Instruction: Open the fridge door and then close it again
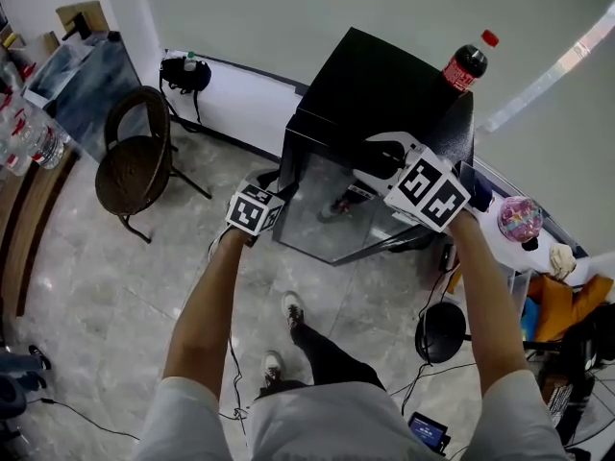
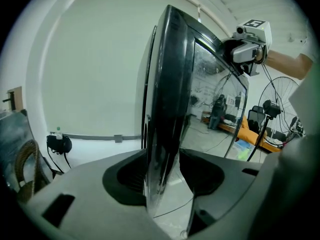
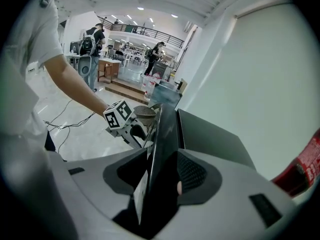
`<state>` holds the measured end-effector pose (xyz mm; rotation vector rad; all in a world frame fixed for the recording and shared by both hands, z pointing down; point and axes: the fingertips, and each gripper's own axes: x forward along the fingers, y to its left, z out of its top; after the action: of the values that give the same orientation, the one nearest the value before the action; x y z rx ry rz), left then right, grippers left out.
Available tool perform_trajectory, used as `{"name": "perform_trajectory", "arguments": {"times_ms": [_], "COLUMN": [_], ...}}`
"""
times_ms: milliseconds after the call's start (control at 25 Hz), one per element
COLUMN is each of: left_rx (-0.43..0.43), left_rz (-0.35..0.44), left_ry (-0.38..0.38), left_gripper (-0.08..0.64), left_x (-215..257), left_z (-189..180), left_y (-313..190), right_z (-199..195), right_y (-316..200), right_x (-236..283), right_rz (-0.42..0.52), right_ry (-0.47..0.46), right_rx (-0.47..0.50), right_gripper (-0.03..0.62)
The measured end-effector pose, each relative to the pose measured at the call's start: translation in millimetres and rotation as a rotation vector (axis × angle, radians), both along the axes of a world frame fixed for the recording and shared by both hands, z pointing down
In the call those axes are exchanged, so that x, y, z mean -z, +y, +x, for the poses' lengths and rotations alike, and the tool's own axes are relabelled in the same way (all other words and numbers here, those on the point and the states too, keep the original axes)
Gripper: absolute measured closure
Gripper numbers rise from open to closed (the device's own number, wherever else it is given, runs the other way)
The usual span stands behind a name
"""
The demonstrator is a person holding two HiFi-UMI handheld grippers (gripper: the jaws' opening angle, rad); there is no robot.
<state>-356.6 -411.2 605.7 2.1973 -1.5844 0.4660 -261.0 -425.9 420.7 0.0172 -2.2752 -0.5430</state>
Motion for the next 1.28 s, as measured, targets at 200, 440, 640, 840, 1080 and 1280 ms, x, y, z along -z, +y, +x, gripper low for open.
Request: {"name": "perform_trajectory", "arguments": {"times_ms": [200, 440, 640, 840, 1080, 1280], "left_rx": [-0.005, -0.031, 0.01, 0.044, 0.062, 0.044], "left_rz": [-0.001, 0.03, 0.007, 0.004, 0.006, 0.003], "left_ry": [-0.014, -0.022, -0.016, 0.02, 0.029, 0.015], "left_gripper": [0.379, 0.4, 0.402, 0.402, 0.41, 0.433], "left_x": [-0.6, -2.1, -1.9, -1.2, -1.7, -6.3], "left_z": [1.3, 8.1, 9.5, 13.2, 20.4, 28.9], "left_y": [6.8, 39.1, 51.0, 64.9, 87.1, 108.7], "right_z": [1.9, 5.0, 5.8, 8.2, 12.0, 18.1], "right_y": [2.1, 22.9, 34.3, 43.2, 58.2, 72.0], "right_x": [-0.6, 1.6, -0.1, -1.0, -0.5, -1.1], "right_rz": [-0.021, -0.05, -0.005, 0.022, 0.01, 0.019], "right_ry": [-0.007, -0.025, 0.018, 0.047, 0.061, 0.05], "right_rx": [0.043, 0.108, 0.133, 0.149, 0.153, 0.195], "right_gripper": [0.408, 0.405, 0.403, 0.401, 0.4, 0.399]}}
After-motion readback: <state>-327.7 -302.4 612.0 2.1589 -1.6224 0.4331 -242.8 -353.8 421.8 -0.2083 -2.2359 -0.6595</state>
